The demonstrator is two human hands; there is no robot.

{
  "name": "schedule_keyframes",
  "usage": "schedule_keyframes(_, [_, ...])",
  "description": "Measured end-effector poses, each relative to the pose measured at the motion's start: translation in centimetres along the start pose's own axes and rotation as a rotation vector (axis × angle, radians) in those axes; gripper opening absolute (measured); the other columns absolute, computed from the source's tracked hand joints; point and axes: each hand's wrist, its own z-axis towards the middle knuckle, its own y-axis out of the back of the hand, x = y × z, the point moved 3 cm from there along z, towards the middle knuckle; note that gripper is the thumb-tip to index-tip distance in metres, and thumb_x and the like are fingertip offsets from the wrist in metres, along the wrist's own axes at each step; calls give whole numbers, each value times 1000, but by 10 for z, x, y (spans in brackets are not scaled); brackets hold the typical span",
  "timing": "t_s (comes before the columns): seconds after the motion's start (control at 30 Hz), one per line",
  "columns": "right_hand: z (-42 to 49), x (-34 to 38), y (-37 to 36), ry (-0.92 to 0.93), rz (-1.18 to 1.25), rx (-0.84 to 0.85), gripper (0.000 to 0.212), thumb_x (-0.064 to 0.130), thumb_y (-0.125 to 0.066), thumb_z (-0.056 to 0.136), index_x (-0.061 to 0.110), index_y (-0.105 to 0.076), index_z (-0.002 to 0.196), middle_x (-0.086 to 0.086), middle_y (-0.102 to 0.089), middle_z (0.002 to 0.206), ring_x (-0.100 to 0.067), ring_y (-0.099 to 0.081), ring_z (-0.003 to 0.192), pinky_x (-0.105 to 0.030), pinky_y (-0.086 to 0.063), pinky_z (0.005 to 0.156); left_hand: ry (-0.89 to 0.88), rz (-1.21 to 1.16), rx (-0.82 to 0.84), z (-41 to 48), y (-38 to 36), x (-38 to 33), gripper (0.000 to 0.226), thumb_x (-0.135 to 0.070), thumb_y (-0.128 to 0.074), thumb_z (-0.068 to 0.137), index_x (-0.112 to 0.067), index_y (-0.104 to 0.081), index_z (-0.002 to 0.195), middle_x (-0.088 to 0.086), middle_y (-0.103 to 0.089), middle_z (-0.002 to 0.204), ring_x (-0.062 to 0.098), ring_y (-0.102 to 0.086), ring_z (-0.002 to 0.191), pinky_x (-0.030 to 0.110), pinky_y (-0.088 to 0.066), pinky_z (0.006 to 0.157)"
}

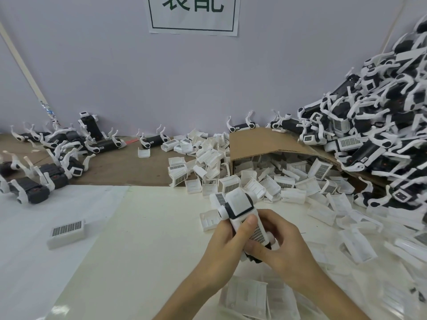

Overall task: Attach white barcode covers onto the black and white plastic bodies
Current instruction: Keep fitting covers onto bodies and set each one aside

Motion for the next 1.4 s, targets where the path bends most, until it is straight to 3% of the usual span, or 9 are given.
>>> schedule_keyframes(0.07, [-1, -1, 0, 19, 0, -3, 35, 19, -83, 79, 30, -67, 108, -8, -73, 88, -23, -70, 72, -27, -55, 60, -7, -5, -5, 0, -1, 1, 36, -42, -55, 99, -10, -70, 107, 8, -77, 93, 10, -70, 73, 15, -49, 57])
schedule_keyframes(0.23, [-3, -2, 1, 54, -23, -31, 34, 8, -79, 80, 24, -67, 108, -9, -72, 83, -26, -71, 69, -27, -54, 59, -33, 1, 0, -3, -6, -4, 26, -41, -54, 99, -27, -75, 93, 5, -76, 89, 8, -69, 71, 15, -48, 56])
schedule_keyframes(0.37, [-2, 1, 1, 57, -73, -4, 34, 22, -79, 80, 33, -68, 110, -3, -73, 87, -16, -69, 79, -23, -55, 64, -9, -28, -42, -2, -6, -2, 34, -48, -56, 94, -19, -71, 104, 13, -75, 96, 19, -73, 87, 26, -57, 66])
schedule_keyframes(0.5, [-2, 5, 4, 139, -169, -23, 40, 48, -69, 83, 34, -65, 121, 11, -72, 107, -8, -66, 105, -12, -48, 85, 22, -121, -88, 1, 0, -3, 39, -57, -55, 89, -25, -73, 104, 12, -76, 102, 30, -73, 98, 49, -59, 87])
schedule_keyframes(0.7, [2, 1, 7, 169, -284, -58, 40, 47, -67, 87, 43, -60, 126, 22, -64, 127, 2, -56, 122, -4, -36, 94, 65, -135, -104, 5, 11, -3, 48, -52, -61, 93, -14, -68, 120, 12, -75, 108, 27, -71, 103, 28, -56, 82])
schedule_keyframes(0.87, [7, -5, 20, 98, -190, -101, 24, 32, -62, 92, 36, -69, 115, 17, -73, 112, -5, -66, 109, -20, -49, 94, 38, 6, -60, 6, 8, -2, 38, -56, -61, 88, -29, -72, 112, -6, -75, 112, 13, -69, 107, 19, -53, 82])
schedule_keyframes(1.03, [10, -6, 28, 11, -28, -109, 30, 40, -66, 89, 26, -69, 115, 2, -75, 107, -14, -69, 103, -29, -54, 93, 80, -133, -105, 7, 13, 6, 43, -35, -73, 83, -13, -71, 119, 7, -74, 118, 27, -69, 111, 38, -55, 95])
schedule_keyframes(1.2, [10, -5, 28, -24, 74, -78, 35, 30, -71, 85, 15, -71, 117, -11, -74, 108, -23, -70, 100, -27, -54, 83, 84, -235, -113, 7, 19, 0, 28, -29, -74, 85, -13, -78, 108, 13, -74, 114, 26, -72, 102, 28, -58, 81])
schedule_keyframes(1.4, [20, -4, 47, -225, 607, -139, 36, 26, -63, 82, 3, -76, 107, -18, -70, 107, -23, -68, 89, -30, -58, 78, 64, -116, -401, 9, 31, 0, 30, -15, -59, 98, -9, -75, 73, 12, -67, 69, 19, -58, 54, 23, -47, 52])
